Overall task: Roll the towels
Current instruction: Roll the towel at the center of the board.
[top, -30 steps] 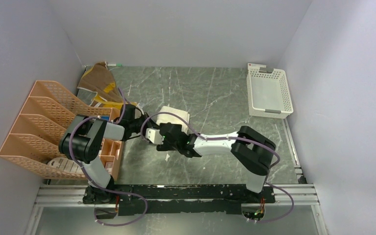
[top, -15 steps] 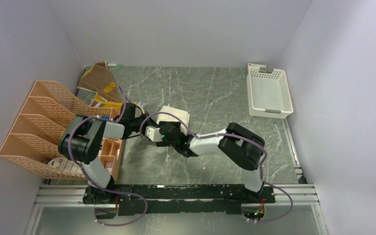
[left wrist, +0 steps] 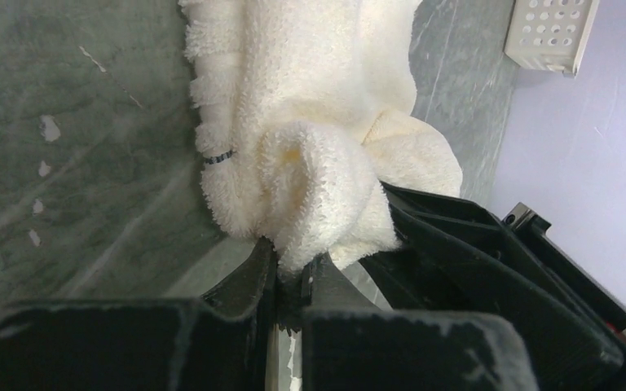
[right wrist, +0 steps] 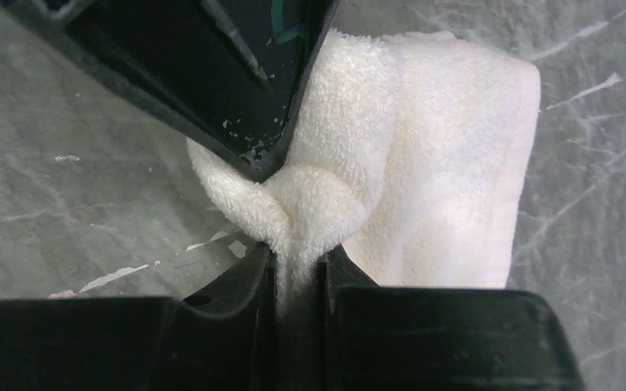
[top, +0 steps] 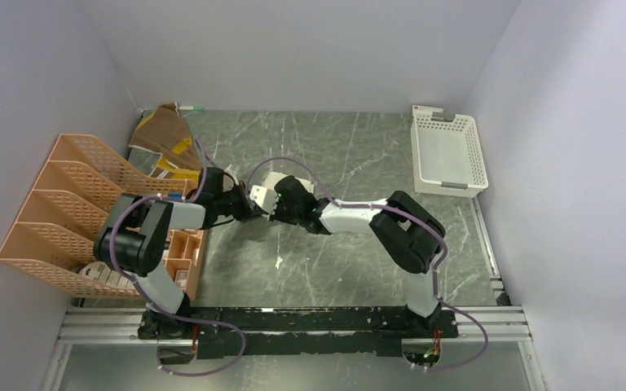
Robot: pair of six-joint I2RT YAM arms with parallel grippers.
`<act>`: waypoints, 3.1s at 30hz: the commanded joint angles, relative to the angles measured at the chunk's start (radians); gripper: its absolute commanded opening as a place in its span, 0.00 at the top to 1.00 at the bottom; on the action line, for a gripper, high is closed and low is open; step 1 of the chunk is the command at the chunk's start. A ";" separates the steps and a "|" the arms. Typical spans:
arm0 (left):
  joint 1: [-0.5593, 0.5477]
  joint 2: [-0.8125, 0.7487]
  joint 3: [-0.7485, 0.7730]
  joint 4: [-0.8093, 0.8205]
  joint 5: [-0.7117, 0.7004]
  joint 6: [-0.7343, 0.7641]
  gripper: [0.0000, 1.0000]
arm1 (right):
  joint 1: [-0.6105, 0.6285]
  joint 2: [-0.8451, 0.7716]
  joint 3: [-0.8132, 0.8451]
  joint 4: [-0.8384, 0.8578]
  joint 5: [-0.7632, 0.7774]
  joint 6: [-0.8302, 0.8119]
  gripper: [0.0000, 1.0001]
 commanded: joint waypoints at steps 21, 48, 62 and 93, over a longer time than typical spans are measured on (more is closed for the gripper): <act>0.053 -0.038 0.080 -0.103 0.061 0.092 0.04 | -0.310 0.419 0.601 -0.880 -1.082 0.026 0.92; 0.045 0.123 0.176 -0.212 0.057 0.143 0.93 | -0.232 -0.203 0.095 -0.043 -0.009 0.244 0.00; 0.045 0.154 0.219 -0.309 0.123 0.148 0.93 | 0.178 -0.242 -0.289 0.310 0.347 -0.390 0.03; 0.070 0.071 0.235 -0.339 0.095 0.156 0.71 | -0.050 -0.086 0.031 -0.103 -0.232 -0.126 1.00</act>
